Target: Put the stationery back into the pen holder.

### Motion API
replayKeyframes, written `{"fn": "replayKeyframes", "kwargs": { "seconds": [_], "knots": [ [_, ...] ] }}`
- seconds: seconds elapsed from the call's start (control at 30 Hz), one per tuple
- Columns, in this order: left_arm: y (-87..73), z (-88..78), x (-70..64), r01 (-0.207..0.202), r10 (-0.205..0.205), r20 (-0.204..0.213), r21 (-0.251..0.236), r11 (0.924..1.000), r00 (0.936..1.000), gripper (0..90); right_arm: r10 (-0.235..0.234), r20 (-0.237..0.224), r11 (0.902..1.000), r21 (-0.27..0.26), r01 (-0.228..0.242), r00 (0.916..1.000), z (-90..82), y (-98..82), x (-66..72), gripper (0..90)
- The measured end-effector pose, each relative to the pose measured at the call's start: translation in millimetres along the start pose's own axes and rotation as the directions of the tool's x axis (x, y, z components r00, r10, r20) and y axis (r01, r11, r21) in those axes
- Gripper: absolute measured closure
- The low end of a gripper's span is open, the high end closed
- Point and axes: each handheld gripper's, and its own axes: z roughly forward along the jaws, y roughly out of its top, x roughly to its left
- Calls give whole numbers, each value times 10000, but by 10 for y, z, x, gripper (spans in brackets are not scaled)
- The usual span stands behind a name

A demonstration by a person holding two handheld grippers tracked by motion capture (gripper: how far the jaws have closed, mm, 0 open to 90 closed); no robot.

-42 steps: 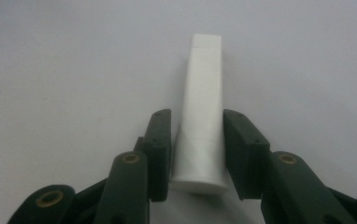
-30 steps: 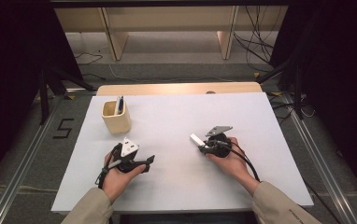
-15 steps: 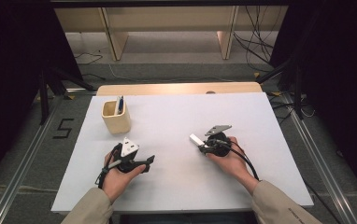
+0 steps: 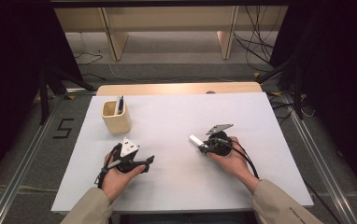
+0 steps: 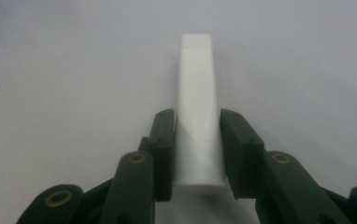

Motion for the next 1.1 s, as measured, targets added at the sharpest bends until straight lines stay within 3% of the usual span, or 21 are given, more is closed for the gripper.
{"fn": "replayKeyframes", "kwargs": {
  "seconds": [0.5,0.7,0.87,1.1],
  "knots": [
    [0,-2,-6,-174,174,120,-1,9998,9998,282,-75,-382,9997,-226,66,9992,-109,21,10,676],
    [2,-5,-22,-354,356,362,-57,9994,9987,286,-572,-941,9982,-202,556,9939,-193,7,56,675],
    [-1,3,-52,-660,664,723,-79,9978,9952,290,-1151,-1616,9934,-180,1137,9801,-253,-3,97,676],
    [13,1,-117,-1221,1229,1390,-144,9924,9826,291,-2076,-2464,9772,-78,2123,9467,-311,-33,185,675]
  ]
}}
